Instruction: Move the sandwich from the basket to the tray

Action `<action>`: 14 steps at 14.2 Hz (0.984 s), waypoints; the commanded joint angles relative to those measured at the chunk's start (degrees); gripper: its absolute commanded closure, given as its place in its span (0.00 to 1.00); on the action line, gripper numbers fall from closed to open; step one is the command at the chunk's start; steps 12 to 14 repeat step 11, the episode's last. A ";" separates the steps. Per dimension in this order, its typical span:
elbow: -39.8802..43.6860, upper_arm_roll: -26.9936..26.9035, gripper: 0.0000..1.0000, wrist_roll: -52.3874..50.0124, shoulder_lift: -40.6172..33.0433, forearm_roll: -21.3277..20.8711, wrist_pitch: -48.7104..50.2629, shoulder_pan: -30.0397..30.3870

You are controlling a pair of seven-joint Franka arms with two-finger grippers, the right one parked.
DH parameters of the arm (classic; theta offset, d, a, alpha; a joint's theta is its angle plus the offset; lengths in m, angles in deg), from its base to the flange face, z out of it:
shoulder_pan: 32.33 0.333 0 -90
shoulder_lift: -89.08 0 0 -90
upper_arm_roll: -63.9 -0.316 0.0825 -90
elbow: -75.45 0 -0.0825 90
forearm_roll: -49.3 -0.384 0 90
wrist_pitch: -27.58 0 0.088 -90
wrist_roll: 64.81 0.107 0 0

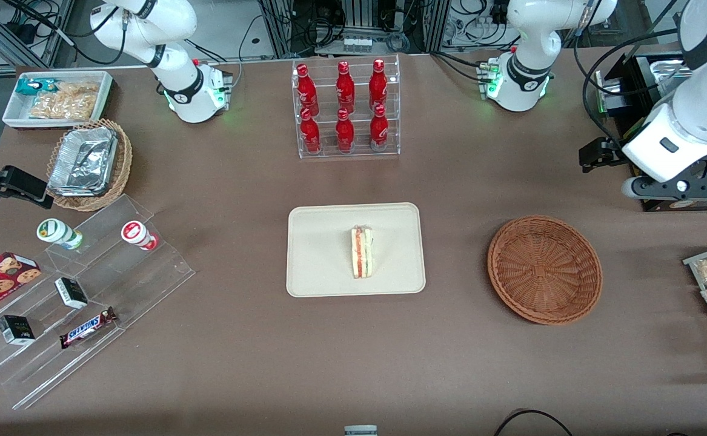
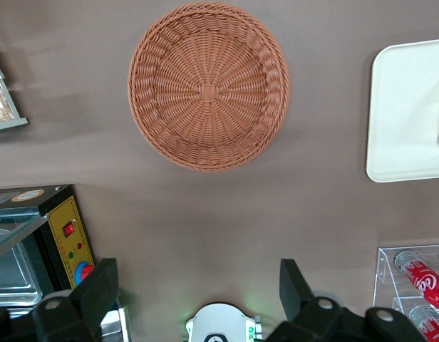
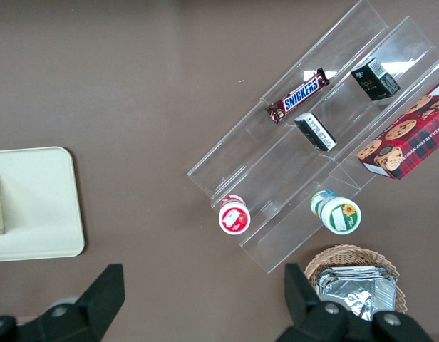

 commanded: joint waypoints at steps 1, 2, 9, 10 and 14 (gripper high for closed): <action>1.02 -0.23 0.00 0.52 0.26 0.04 -0.16 -0.04; 1.02 -0.23 0.00 0.25 0.26 -0.40 -0.16 -0.12; 1.02 -0.14 0.00 -5.11 -0.27 -1.02 0.10 -0.13; 1.02 -0.14 0.00 -5.02 -0.27 -1.02 0.19 -0.13; 1.02 -0.14 0.00 -5.02 -0.27 -1.02 0.19 -0.13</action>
